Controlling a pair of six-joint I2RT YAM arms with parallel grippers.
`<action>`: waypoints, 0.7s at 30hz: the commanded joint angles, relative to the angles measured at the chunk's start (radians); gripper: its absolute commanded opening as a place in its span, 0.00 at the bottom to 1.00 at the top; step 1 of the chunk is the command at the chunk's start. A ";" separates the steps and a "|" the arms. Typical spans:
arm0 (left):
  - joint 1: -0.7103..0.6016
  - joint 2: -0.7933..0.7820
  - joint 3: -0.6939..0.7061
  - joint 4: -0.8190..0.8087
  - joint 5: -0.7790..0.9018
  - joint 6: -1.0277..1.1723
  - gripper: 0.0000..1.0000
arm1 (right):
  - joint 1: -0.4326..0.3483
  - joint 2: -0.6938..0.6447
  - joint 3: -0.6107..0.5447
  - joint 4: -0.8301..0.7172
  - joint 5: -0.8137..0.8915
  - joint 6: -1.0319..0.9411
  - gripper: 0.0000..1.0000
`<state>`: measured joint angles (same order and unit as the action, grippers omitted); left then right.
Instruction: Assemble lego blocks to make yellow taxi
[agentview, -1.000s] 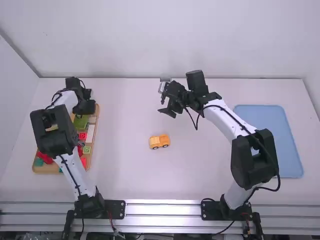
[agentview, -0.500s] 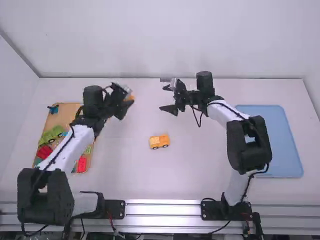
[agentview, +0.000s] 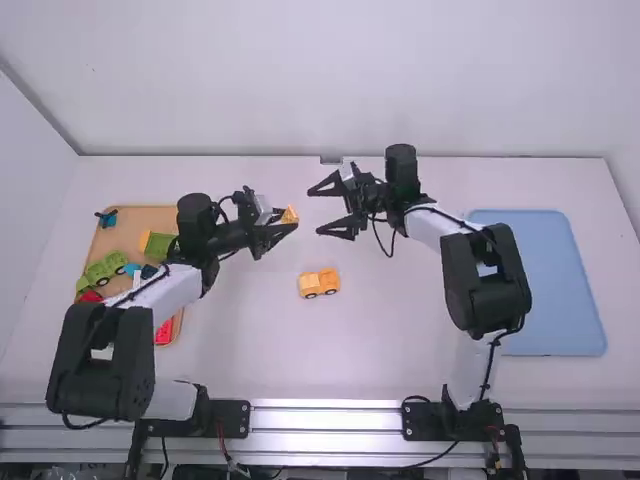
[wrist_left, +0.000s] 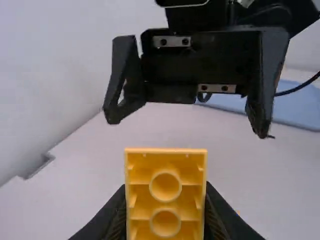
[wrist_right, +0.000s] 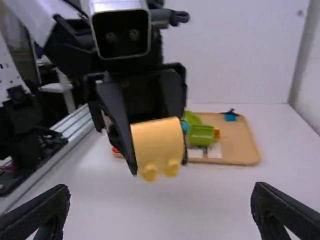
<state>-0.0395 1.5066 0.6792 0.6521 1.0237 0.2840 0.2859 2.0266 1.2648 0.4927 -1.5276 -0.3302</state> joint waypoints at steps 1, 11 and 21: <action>-0.013 0.039 -0.013 0.042 0.088 -0.053 0.21 | 0.019 -0.003 -0.001 0.020 -0.033 0.017 0.92; -0.013 0.068 -0.013 0.108 0.160 -0.042 0.17 | 0.062 -0.003 -0.001 0.069 -0.014 0.020 0.72; -0.014 0.068 -0.013 0.116 0.166 -0.026 0.16 | 0.075 -0.003 -0.001 0.075 -0.020 0.045 0.61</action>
<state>-0.0460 1.5707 0.6704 0.7654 1.1648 0.2539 0.3492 2.0270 1.2648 0.5652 -1.5379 -0.3027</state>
